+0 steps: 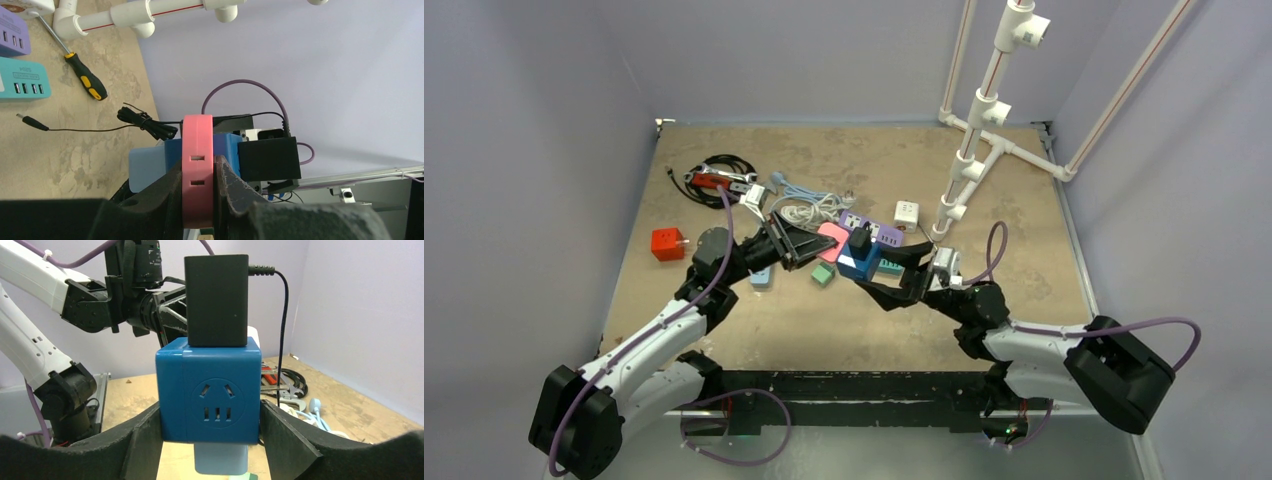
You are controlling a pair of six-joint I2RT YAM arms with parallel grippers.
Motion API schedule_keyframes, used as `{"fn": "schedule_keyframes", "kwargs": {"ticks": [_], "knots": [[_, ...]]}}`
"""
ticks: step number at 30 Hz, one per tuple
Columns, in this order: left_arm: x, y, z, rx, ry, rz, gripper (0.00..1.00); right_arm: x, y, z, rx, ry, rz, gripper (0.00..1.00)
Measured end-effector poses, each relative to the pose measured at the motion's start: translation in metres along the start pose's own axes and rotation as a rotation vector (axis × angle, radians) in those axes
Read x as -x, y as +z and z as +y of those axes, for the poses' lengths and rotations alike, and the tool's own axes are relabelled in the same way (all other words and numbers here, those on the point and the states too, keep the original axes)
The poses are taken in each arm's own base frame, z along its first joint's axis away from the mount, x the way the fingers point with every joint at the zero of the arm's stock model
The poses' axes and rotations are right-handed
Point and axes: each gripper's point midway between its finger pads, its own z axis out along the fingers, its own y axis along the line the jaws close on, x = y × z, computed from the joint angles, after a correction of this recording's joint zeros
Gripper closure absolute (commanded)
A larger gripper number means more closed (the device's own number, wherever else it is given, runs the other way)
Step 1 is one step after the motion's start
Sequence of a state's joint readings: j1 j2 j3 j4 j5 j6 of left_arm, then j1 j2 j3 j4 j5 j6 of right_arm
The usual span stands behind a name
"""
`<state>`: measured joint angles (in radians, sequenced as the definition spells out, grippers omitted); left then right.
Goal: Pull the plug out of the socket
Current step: Remove the plug from the socket.
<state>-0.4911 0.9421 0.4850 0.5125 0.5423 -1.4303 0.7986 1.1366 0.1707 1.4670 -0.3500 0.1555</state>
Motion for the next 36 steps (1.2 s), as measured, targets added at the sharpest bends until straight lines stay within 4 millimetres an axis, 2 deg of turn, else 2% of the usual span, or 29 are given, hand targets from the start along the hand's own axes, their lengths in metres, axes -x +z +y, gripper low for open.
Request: {"fn": "schedule_keyframes", "kwargs": {"ticks": [8,16,25,28,30,32,36], "knots": [[-0.001,-0.001,-0.003,-0.009,0.006,0.002,1.00,-0.008,0.013,-0.003,0.002,0.021,0.052,0.16],[-0.002,-0.005,0.006,0.034,0.052,-0.008,1.00,-0.020,0.015,-0.008,-0.023,0.032,0.128,0.13],[-0.001,-0.005,0.008,0.042,0.067,-0.013,1.00,-0.024,0.017,-0.011,-0.033,0.025,0.151,0.12],[-0.001,-0.005,0.007,0.043,0.069,-0.010,1.00,-0.023,0.017,-0.011,-0.032,0.017,0.148,0.15],[-0.001,-0.004,0.006,0.045,0.078,-0.008,1.00,-0.021,0.018,-0.010,-0.029,0.012,0.140,0.21],[0.000,-0.004,0.004,0.045,0.090,-0.007,1.00,-0.020,0.019,-0.010,-0.027,0.006,0.135,0.38],[0.002,-0.003,0.002,0.050,0.108,-0.009,1.00,-0.022,0.019,-0.008,-0.020,-0.001,0.140,0.61]]}}
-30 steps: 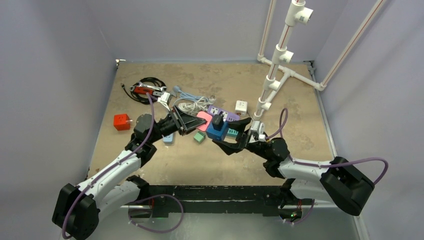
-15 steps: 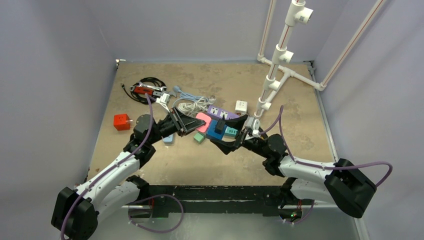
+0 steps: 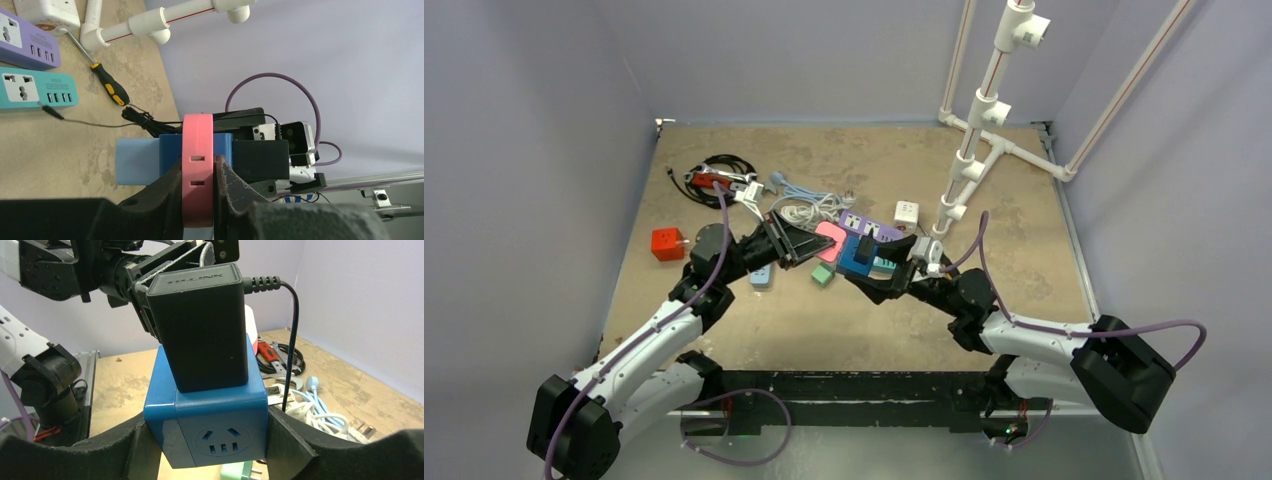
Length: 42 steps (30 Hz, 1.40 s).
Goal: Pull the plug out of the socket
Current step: Remove the plug from the socket.
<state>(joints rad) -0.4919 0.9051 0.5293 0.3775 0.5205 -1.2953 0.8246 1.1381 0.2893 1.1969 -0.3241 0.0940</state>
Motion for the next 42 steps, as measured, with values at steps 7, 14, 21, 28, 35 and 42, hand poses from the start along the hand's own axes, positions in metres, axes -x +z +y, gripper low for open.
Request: {"fn": "schedule_keyframes", "kwargs": {"ticks": [7,14,21,28,35,42], "knots": [[0.001,0.000,0.000,0.004,0.008,-0.001,1.00,-0.001,0.000,0.001,-0.003,-0.010,0.002,1.00],[0.003,0.000,-0.001,0.000,0.011,-0.009,1.00,0.001,-0.001,0.002,-0.010,-0.016,-0.006,1.00],[0.014,-0.007,-0.002,-0.009,0.009,-0.020,1.00,0.003,-0.004,0.003,-0.021,-0.017,-0.014,1.00],[0.033,-0.012,-0.008,-0.026,0.031,-0.098,1.00,0.003,-0.007,0.004,-0.022,-0.016,-0.015,1.00],[0.034,-0.011,-0.009,-0.032,0.036,-0.100,1.00,0.003,-0.007,0.004,-0.023,-0.016,-0.016,1.00],[0.041,-0.010,0.016,0.093,0.117,-0.119,1.00,0.015,-0.012,0.000,-0.062,-0.007,-0.054,1.00]]}}
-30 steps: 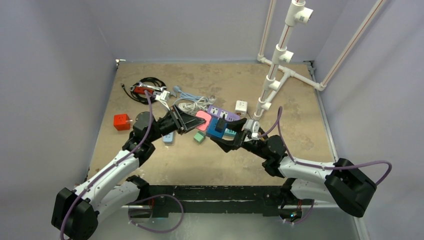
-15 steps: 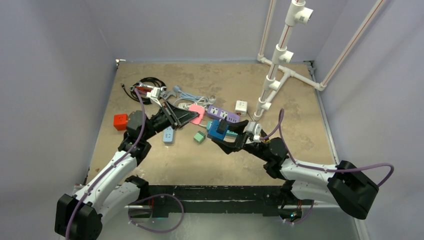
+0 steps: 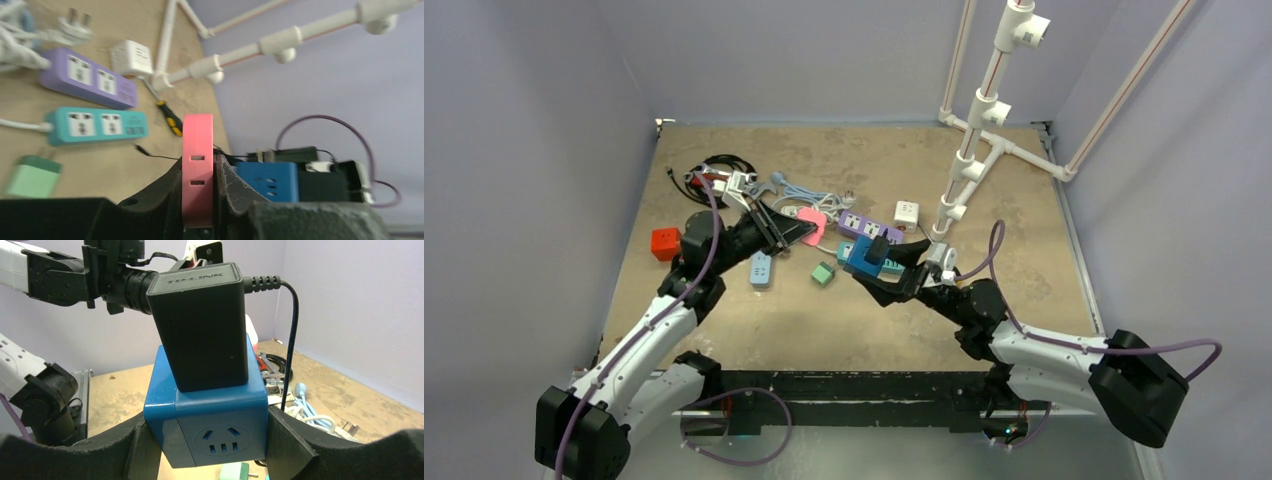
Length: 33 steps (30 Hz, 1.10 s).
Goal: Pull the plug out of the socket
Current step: Remove the plug from the socket, then place the plug at the center of the board.
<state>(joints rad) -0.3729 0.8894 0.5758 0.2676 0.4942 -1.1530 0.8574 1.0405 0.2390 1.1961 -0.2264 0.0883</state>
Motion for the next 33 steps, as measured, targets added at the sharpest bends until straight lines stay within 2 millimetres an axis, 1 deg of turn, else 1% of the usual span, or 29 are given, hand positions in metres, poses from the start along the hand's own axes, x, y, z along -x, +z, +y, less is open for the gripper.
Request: {"fn": "schedule_keyframes", "kwargs": {"ticks": [5,7,9,12,14,15,17,21,24,28,29,33], "knots": [[0.023,0.005,0.044,0.237,0.218,-0.046,1.00,0.013,-0.003,-0.003,-0.029,0.028,-0.038,1.00],[0.025,0.008,0.063,0.302,0.283,-0.025,1.00,0.015,-0.003,-0.002,-0.031,0.034,-0.044,1.00],[0.019,0.014,0.089,0.361,0.322,0.028,1.00,0.015,-0.003,-0.002,-0.031,0.039,-0.043,1.00],[0.004,0.020,0.131,0.450,0.334,0.129,1.00,0.013,-0.003,-0.003,-0.036,0.044,-0.036,1.00],[-0.006,0.022,0.151,0.486,0.334,0.183,1.00,0.012,-0.004,-0.004,-0.043,0.046,-0.033,1.00],[-0.009,0.022,0.158,0.495,0.337,0.203,1.00,0.012,-0.004,-0.005,-0.048,0.047,-0.032,1.00],[-0.014,0.023,0.168,0.510,0.338,0.230,1.00,0.012,-0.004,-0.005,-0.049,0.048,-0.031,1.00],[-0.019,0.025,0.182,0.535,0.347,0.268,1.00,0.013,-0.004,-0.005,-0.048,0.048,-0.033,1.00],[-0.018,0.026,0.192,0.562,0.362,0.282,1.00,0.013,-0.004,-0.005,-0.048,0.049,-0.033,1.00],[-0.016,0.030,0.200,0.585,0.379,0.291,0.95,0.013,-0.004,-0.005,-0.048,0.052,-0.033,1.00],[-0.015,0.032,0.202,0.590,0.383,0.294,0.93,0.013,-0.004,-0.005,-0.048,0.052,-0.033,1.00],[-0.014,0.037,0.213,0.615,0.389,0.314,0.77,0.013,-0.004,-0.004,-0.047,0.055,-0.033,1.00]]}}
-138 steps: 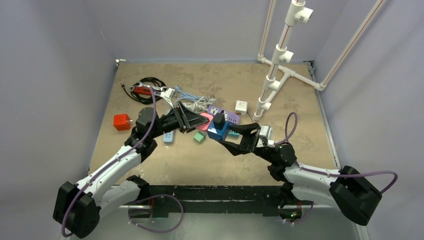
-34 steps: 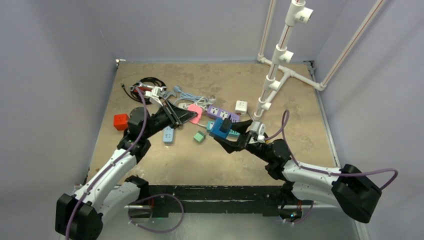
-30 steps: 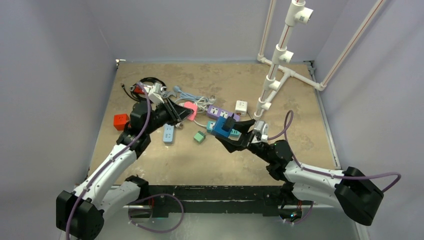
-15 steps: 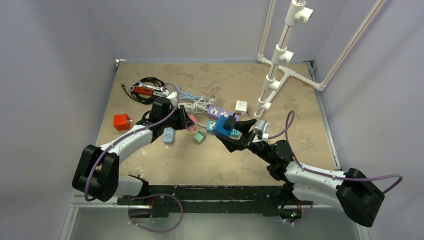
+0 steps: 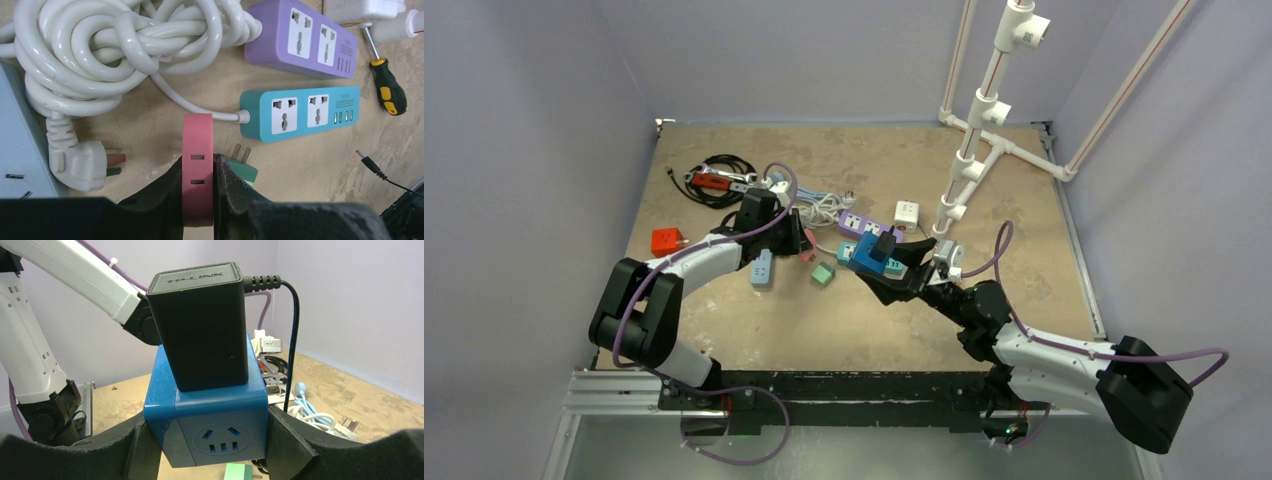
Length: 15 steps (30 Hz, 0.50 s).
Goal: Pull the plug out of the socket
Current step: Place the plug at the center of the board.
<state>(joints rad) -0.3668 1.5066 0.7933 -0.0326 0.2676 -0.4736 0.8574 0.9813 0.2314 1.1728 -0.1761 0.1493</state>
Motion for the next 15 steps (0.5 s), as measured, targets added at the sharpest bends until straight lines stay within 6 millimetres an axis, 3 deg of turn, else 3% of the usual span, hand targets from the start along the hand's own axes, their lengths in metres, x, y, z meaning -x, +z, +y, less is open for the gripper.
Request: {"fn": "schedule_keyframes", "kwargs": {"ticks": [4,7,15], "knots": [[-0.004,0.003,0.007,0.027,0.013,0.020,0.44,0.000,0.000,0.000,0.001,0.001,0.000,1.00],[-0.003,0.002,0.010,0.046,0.016,0.022,0.29,0.000,0.000,0.000,0.001,0.005,-0.001,1.00],[0.005,-0.004,0.015,0.096,0.036,-0.001,0.19,0.007,-0.002,0.002,0.002,0.012,-0.022,1.00]]}}
